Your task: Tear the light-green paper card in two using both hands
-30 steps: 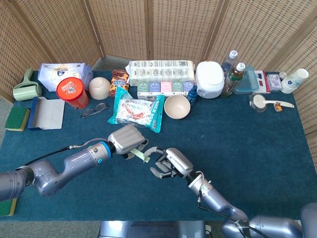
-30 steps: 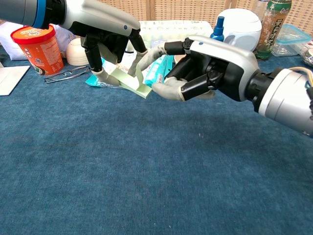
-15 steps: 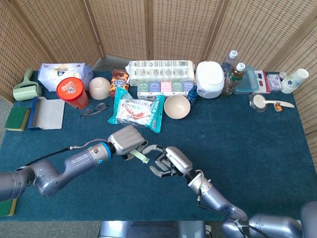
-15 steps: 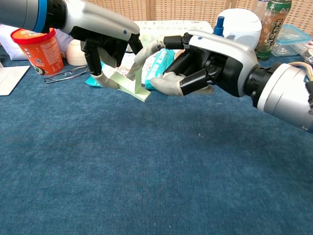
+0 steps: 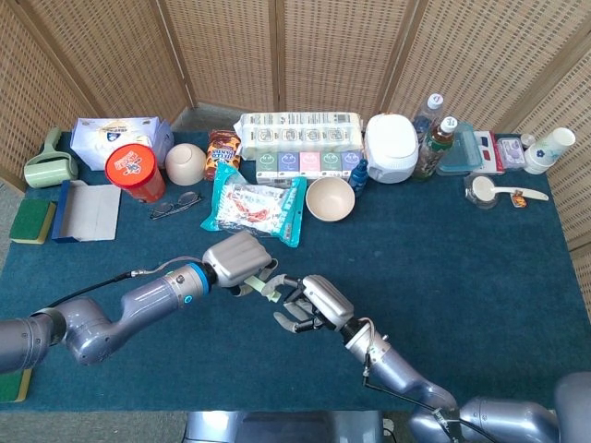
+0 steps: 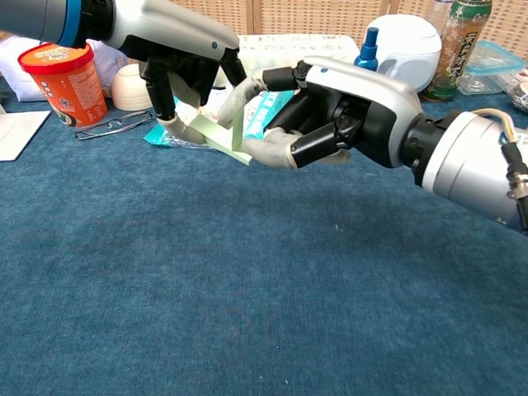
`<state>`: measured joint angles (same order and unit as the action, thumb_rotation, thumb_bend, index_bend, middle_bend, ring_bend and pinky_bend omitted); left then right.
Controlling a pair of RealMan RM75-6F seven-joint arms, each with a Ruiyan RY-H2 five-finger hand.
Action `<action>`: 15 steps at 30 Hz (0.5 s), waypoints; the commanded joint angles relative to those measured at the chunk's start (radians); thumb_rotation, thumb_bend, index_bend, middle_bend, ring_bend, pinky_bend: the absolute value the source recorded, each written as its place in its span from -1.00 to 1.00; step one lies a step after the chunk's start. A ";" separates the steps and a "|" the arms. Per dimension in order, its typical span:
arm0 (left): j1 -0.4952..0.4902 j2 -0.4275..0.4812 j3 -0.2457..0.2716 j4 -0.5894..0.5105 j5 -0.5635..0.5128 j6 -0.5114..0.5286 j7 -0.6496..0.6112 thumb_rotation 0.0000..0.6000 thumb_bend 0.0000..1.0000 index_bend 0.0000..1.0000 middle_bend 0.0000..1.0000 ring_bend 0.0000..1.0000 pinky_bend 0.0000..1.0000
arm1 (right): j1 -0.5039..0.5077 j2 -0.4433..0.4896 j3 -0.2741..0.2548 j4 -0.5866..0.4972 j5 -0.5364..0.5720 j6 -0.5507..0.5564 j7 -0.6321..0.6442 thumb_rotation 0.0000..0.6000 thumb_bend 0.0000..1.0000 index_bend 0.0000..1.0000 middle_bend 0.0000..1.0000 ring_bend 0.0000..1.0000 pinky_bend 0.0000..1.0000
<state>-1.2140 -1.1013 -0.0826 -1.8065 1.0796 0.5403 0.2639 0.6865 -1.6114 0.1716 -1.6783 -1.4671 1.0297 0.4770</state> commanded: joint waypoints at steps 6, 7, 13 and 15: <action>0.000 0.010 0.004 -0.006 0.003 0.001 -0.003 1.00 -0.24 0.42 1.00 1.00 1.00 | 0.005 -0.007 0.001 0.006 0.005 -0.003 -0.001 1.00 -0.16 -0.17 0.91 1.00 1.00; 0.000 0.011 0.004 -0.007 0.003 0.001 -0.003 1.00 -0.24 0.42 1.00 1.00 1.00 | 0.005 -0.007 0.001 0.007 0.005 -0.002 -0.001 1.00 -0.16 -0.17 0.91 1.00 1.00; 0.002 0.013 0.008 -0.010 0.009 0.001 -0.007 1.00 -0.24 0.42 1.00 1.00 1.00 | 0.009 -0.008 0.006 0.008 0.007 0.000 -0.001 1.00 -0.16 -0.13 0.91 1.00 1.00; 0.002 0.015 0.009 -0.012 0.012 0.000 -0.007 1.00 -0.24 0.42 1.00 1.00 1.00 | 0.010 -0.008 0.007 0.008 0.009 -0.001 0.000 1.00 -0.16 -0.13 0.92 1.00 1.00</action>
<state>-1.2125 -1.0870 -0.0741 -1.8184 1.0914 0.5408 0.2571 0.6962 -1.6192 0.1785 -1.6703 -1.4582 1.0290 0.4766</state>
